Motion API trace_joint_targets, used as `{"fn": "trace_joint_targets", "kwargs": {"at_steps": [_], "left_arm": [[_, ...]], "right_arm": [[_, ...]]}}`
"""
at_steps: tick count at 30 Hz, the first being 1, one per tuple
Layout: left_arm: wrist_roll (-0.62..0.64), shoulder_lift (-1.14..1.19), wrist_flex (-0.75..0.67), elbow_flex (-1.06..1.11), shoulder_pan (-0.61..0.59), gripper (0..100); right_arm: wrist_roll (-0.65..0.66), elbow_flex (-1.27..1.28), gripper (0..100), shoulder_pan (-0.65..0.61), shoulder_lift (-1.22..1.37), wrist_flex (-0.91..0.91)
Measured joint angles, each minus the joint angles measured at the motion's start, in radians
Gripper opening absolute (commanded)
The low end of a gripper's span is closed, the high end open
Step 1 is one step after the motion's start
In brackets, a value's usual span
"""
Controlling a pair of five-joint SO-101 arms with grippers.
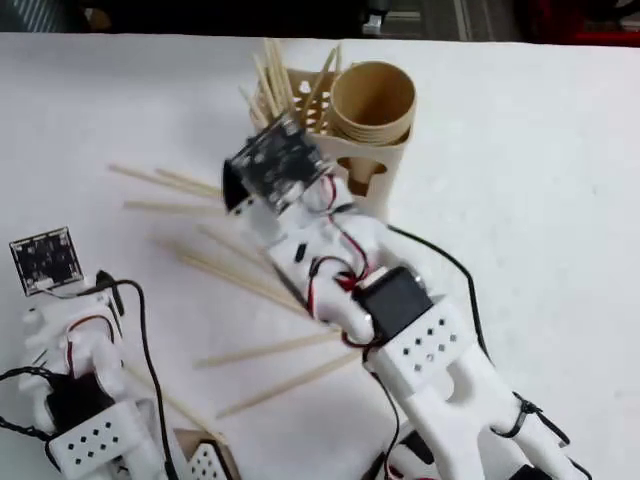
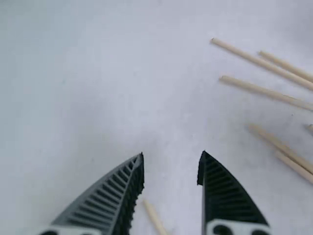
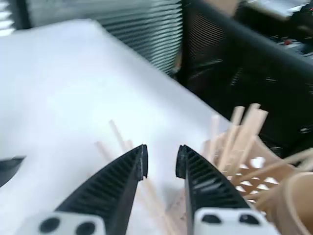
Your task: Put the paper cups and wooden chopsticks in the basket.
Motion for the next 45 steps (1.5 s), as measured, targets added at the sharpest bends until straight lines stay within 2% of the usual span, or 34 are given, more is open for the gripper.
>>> {"fn": "trace_joint_targets", "kwargs": {"at_steps": [6, 15, 19, 22, 24, 45], "left_arm": [[0.0, 0.0, 0.0, 0.0, 0.0, 19], [0.0, 0.0, 0.0, 0.0, 0.0, 19], [0.0, 0.0, 0.0, 0.0, 0.0, 19], [0.0, 0.0, 0.0, 0.0, 0.0, 19], [0.0, 0.0, 0.0, 0.0, 0.0, 19], [0.0, 0.0, 0.0, 0.0, 0.0, 19]], "right_arm": [[0.063, 0.0, 10.5, -0.074, 0.091, 0.028], [0.098, -0.144, 11.0, -0.095, 0.48, 0.034], [0.098, -0.27, 19.4, -0.094, 0.681, 0.038], [0.098, -0.379, 27.9, -0.094, 0.827, 0.091], [0.098, -0.463, 30.0, -0.094, 0.919, 0.135], [0.097, -1.493, 29.8, -0.015, 1.758, 0.482]]}}
